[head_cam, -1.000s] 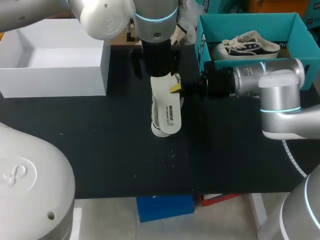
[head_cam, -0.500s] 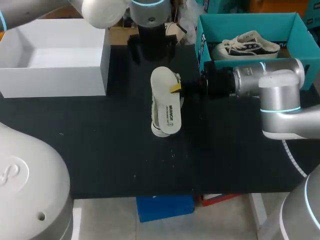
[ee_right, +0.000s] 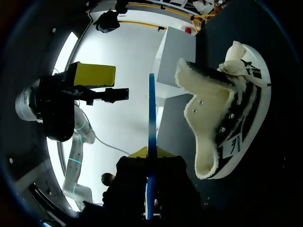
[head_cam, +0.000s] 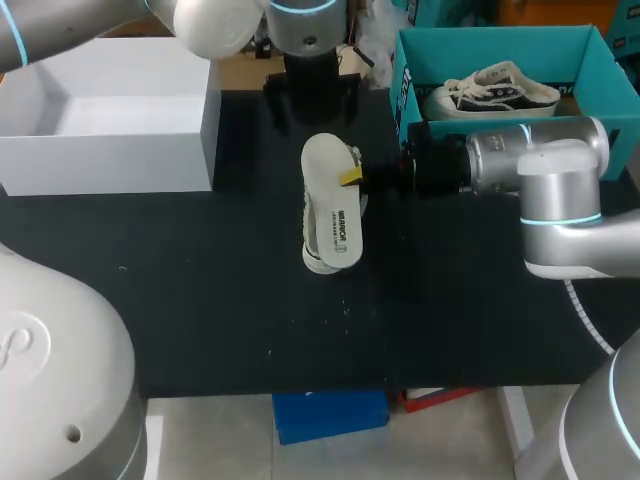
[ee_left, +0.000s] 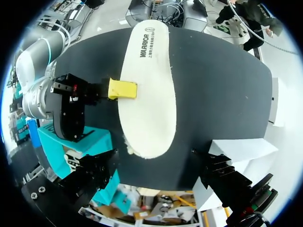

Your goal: Take the shoe out of the shoebox, open the shoe tongue, remove and reinsert the insole, then place the shoe into the shoebox

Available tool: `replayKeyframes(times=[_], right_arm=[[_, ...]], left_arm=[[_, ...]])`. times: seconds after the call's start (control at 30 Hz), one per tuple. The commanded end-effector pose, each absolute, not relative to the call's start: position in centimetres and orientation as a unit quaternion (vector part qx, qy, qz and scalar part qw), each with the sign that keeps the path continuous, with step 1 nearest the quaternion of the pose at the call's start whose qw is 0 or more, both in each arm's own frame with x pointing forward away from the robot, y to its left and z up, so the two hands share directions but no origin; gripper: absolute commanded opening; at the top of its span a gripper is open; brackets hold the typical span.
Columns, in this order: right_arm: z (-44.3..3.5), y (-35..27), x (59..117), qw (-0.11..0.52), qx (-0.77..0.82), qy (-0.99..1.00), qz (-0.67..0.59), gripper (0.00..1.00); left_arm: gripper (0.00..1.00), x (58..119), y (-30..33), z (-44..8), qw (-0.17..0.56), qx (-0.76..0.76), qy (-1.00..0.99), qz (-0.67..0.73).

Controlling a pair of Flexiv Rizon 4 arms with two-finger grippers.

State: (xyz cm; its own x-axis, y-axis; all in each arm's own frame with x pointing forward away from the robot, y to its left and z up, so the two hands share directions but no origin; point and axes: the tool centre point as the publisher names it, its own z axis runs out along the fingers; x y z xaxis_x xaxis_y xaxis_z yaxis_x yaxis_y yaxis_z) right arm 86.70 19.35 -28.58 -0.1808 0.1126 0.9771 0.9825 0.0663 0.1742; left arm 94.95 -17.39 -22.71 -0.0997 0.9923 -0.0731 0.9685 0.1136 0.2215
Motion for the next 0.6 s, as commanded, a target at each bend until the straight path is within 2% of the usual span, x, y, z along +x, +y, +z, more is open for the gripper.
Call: replayKeyframes(times=[0.03,0.6], right_arm=[[-28.6,19.5,86.7,0.436,-0.469,-0.585,-0.498,0.00],[-28.6,19.5,86.7,0.436,-0.469,-0.585,-0.498,0.00]], left_arm=[[1.00,92.2,-17.1,-22.2,0.106,0.658,0.742,0.068],[1.00,83.2,-19.2,-23.0,0.082,0.662,0.743,0.058]])
